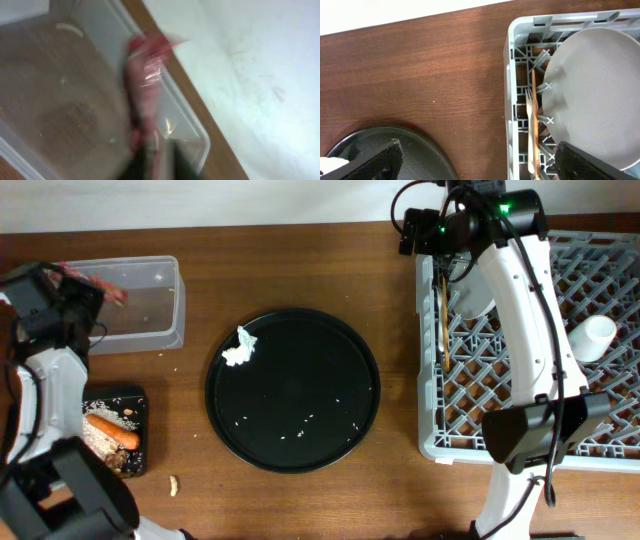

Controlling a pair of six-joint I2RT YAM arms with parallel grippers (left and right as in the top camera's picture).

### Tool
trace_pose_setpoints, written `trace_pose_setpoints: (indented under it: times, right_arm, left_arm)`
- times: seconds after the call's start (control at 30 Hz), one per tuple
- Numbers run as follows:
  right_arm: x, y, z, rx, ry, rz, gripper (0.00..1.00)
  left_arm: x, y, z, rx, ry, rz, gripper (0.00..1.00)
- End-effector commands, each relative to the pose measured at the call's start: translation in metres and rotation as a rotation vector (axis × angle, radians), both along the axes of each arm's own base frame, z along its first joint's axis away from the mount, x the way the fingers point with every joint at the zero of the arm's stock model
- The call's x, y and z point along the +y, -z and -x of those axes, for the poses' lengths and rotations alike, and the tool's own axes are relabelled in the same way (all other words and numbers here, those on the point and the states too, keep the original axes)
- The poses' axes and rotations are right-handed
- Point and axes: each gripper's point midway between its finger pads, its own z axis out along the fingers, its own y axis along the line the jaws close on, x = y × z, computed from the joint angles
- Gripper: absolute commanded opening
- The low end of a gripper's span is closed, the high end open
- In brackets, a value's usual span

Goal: Sort waste into correct bins and load items into the dishwasher rack
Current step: 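Carry the wrapper left and drop it into the clear plastic bin, then reach the left gripper to the white tissue and grasp it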

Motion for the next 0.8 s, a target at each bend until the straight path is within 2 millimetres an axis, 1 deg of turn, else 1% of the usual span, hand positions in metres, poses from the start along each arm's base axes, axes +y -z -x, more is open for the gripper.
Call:
trace_pose_setpoints:
  times: [0.0,0.03,0.13,0.2,0.27,0.33,0.4,0.43,0.47,0.5,0.53,0.57,0.63,0.7,0.77]
  right_arm:
    - [0.000,-0.005,0.001,-0.010,0.010,-0.009,0.99]
    - [0.000,-0.005,0.001,-0.010,0.010,-0.010,0.99]
    - [0.000,-0.005,0.001,-0.010,0.010,-0.009,0.99]
    - [0.000,-0.005,0.001,-0.010,0.010,-0.010,0.99]
    - [0.000,-0.005,0.001,-0.010,0.010,-0.010,0.99]
    - [0.000,-0.005,0.001,-0.010,0.010,-0.009,0.99]
    - [0.000,-0.005,0.001,-0.010,0.010,-0.010,0.99]
    - [0.000,-0.005,0.001,-0.010,0.010,-0.010,0.99]
    - [0.000,-0.005,0.001,-0.010,0.010,-0.010,0.99]
    - [0.000,-0.005,0.001,-0.010,0.010,-0.010,0.99]
    - [0.000,-0.005,0.001,-0.010,0.010,-0.010,0.99]
    - [0.000,-0.005,0.001,-0.010,0.010,-0.010,0.99]
    - [0.000,-0.005,0.001,-0.010,0.010,-0.010,0.99]
    - [0.000,-0.005,0.001,-0.010,0.010,-0.010,0.99]
    - [0.000,-0.005,0.001,-0.010,0.010,-0.010,0.99]
  left_arm:
    - [-0.001,0.021,-0.004,0.033,0.024,0.023,0.59]
    - [-0.005,0.020,-0.005,0.029,0.062,0.010,0.61]
    - [-0.021,0.010,-0.012,-0.005,0.204,-0.025,0.72]
    - [-0.030,0.001,-0.011,-0.014,0.252,-0.007,0.72]
    - [-0.043,-0.015,-0.009,-0.029,0.303,0.011,0.72]
    - [-0.073,-0.042,-0.009,-0.078,0.447,-0.028,0.73]
    - [-0.106,-0.061,-0.004,-0.079,0.556,-0.087,0.75]
    - [-0.122,-0.066,-0.002,-0.075,0.609,-0.118,0.75]
    - [-0.142,-0.070,0.001,-0.066,0.674,-0.163,0.75]
    - [-0.159,-0.069,0.003,-0.052,0.719,-0.190,0.75]
    - [-0.192,-0.059,0.008,0.003,0.788,-0.217,0.75]
    - [-0.203,-0.052,0.011,0.030,0.811,-0.231,0.74]
    - [-0.230,-0.034,0.019,0.119,0.858,-0.288,0.75]
    - [-0.252,-0.012,0.025,0.224,0.895,-0.411,0.75]
    - [-0.263,0.002,0.026,0.288,0.903,-0.509,0.75]
